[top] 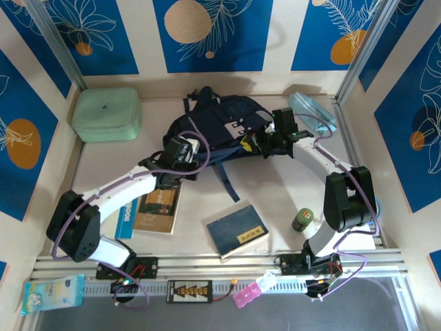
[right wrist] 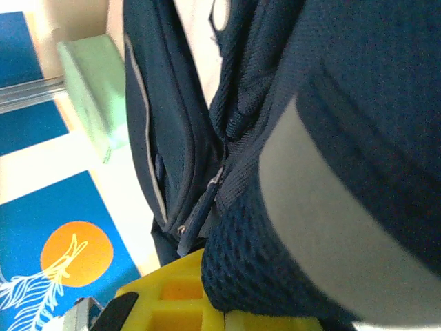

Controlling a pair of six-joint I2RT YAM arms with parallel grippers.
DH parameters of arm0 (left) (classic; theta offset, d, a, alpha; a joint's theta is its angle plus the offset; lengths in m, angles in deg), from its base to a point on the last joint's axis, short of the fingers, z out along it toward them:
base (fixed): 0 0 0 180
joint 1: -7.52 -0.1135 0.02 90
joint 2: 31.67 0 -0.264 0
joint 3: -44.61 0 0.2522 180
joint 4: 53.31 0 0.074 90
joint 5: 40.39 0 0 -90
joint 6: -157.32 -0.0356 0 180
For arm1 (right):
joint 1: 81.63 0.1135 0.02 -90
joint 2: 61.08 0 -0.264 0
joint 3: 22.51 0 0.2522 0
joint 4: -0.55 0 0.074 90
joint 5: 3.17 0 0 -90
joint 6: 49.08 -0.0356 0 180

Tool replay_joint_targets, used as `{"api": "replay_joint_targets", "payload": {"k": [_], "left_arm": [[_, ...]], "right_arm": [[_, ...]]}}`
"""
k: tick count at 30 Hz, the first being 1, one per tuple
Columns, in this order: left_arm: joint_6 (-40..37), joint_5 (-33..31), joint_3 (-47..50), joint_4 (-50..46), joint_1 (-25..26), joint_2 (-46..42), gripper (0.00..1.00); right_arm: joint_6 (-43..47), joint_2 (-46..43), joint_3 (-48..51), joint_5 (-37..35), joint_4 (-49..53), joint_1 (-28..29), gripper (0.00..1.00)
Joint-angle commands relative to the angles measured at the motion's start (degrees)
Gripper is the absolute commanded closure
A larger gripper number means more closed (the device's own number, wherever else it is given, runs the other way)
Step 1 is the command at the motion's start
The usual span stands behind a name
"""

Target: Pack books, pencil case, and school supplies into a backpack

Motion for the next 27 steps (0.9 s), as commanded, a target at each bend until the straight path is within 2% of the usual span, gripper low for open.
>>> {"api": "replay_joint_targets", "payload": {"k": [1,7,13,19,24,27], "left_arm": [[-4.9,2.06,2.2,-2.28,-2.73,-2.38,1.0],[-7.42,7.73,0.17,-3.8,-2.93,-1.88,1.0],[-7.23,11.29,-2.42,-5.36,-2.24,-1.15,1.0],[-3.22,15.06,-7.02,-3.2,1.53,2.79,1.0],[2.06,15.15,-11.65,-2.47,3.91,9.26,1.0],[3.33,15.34,-14.39,-3.52,4.85,12.69,1.0]], "right_arm": [[5.73,-2.59,0.51,-0.95,0.28,-3.26,1.0],[10.16,0.57,-0.92,2.73,-0.66,-4.23,1.0],[12.18,4.38,-5.39,0.89,-1.27,-4.83,1.0],[16.86,7.55,-6.72,-3.19,-0.85,-7.31,0.99],[15.78,2.16,-1.9,-7.02,0.89,-8.02,0.61],[15.33,-3.86,1.12,-12.0,6.17,-7.7,0.46]]}}
